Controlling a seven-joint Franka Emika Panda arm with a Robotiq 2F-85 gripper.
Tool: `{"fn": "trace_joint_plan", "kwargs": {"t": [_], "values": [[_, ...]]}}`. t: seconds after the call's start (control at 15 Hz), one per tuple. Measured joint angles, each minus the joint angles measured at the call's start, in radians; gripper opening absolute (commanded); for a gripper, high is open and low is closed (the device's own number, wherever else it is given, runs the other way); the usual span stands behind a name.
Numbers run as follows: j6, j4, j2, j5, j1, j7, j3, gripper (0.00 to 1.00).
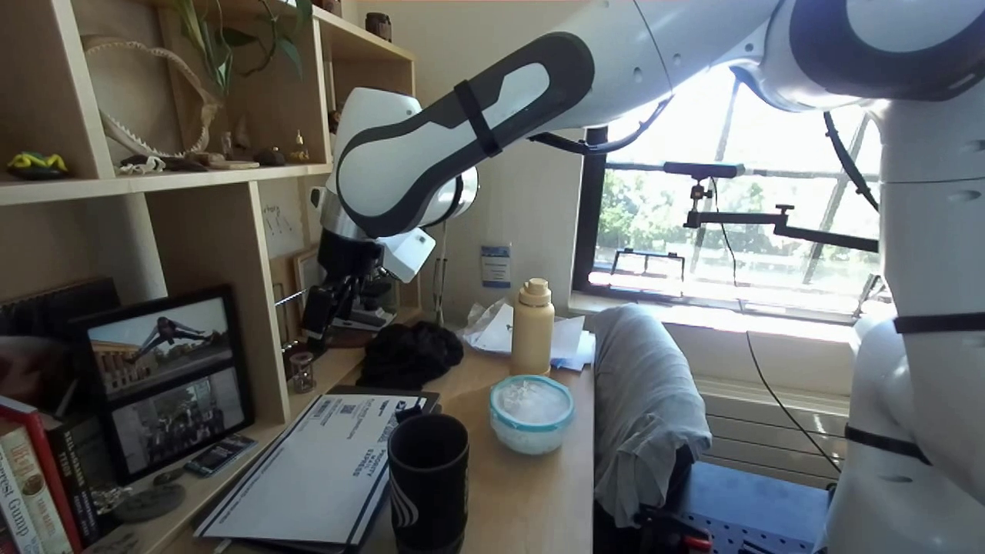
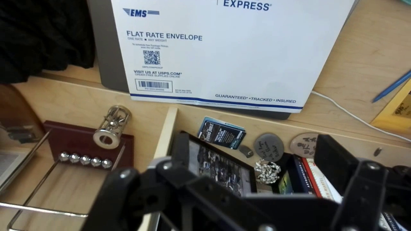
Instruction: Close the laptop
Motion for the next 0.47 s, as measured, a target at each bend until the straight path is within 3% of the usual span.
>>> {"fn": "trace_joint_plan", "kwargs": {"t": [0.47], "values": [[-0.003,0.010,-0.020,-0.021,0.025,-0.003,-0.005,1.00]]}}
